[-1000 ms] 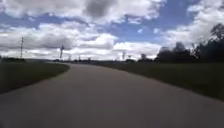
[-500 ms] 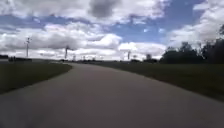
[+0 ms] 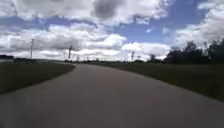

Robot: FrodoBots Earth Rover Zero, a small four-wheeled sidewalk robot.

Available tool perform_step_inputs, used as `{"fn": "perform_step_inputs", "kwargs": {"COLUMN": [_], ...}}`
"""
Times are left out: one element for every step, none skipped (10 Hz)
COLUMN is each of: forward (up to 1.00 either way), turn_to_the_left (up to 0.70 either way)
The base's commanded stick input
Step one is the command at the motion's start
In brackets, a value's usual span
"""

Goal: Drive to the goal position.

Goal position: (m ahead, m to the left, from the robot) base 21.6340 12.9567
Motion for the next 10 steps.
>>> {"fn": "perform_step_inputs", "kwargs": {"forward": [1.0,1.0,1.0,1.0,1.0,1.0,1.0,1.0,1.0,1.0], "turn_to_the_left": [0.04,0.04,0.0,0.0,0.0,0.0,0.0,0.0,0.0,0.0]}}
